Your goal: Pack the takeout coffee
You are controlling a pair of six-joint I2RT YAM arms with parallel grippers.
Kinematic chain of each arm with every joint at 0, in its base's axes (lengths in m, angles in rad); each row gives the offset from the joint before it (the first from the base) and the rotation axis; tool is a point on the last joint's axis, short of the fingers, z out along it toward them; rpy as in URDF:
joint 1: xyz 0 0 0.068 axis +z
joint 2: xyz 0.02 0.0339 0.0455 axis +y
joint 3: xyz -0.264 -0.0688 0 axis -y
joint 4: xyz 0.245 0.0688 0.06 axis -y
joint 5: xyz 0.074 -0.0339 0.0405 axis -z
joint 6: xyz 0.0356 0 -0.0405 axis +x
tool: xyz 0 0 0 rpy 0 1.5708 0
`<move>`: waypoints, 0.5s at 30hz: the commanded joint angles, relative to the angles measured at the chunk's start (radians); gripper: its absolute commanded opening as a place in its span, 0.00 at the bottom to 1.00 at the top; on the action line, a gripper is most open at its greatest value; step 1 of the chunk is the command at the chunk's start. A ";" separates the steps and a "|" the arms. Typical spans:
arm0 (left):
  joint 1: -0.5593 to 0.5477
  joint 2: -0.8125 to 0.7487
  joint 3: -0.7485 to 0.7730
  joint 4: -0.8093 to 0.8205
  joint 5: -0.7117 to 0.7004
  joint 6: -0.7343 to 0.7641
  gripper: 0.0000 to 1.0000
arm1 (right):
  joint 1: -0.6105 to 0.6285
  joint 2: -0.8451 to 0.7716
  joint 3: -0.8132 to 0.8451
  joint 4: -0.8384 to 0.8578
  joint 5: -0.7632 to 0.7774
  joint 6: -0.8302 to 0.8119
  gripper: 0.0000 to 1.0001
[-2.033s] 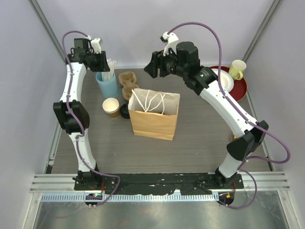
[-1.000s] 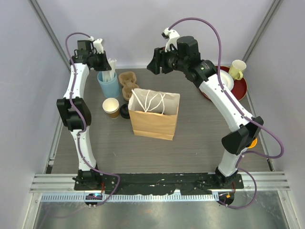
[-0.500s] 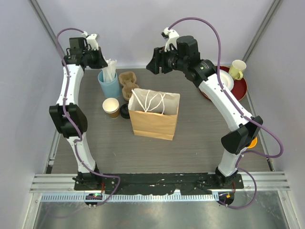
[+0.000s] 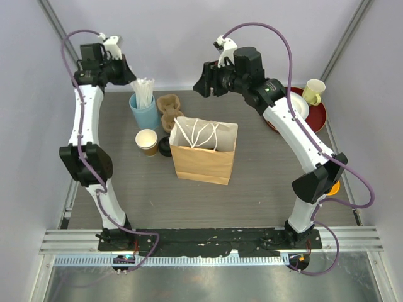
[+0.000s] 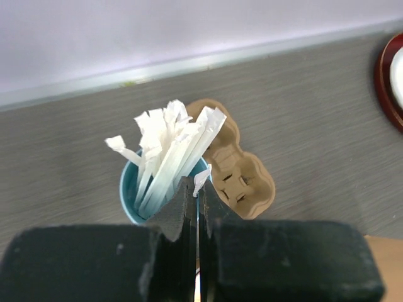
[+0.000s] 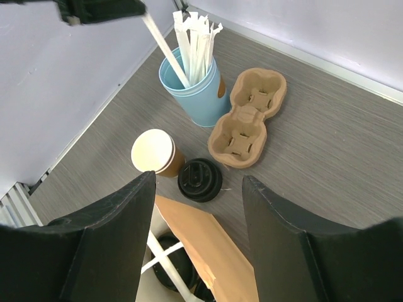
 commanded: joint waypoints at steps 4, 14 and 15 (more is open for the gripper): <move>0.043 -0.280 0.061 0.032 0.050 -0.014 0.00 | -0.002 -0.059 0.032 0.057 -0.009 0.002 0.63; -0.001 -0.443 0.000 0.127 0.423 -0.528 0.00 | -0.003 -0.111 -0.026 0.142 -0.024 0.028 0.63; -0.026 -0.461 -0.037 0.124 0.415 -0.510 0.00 | -0.002 -0.118 -0.035 0.149 -0.026 0.030 0.62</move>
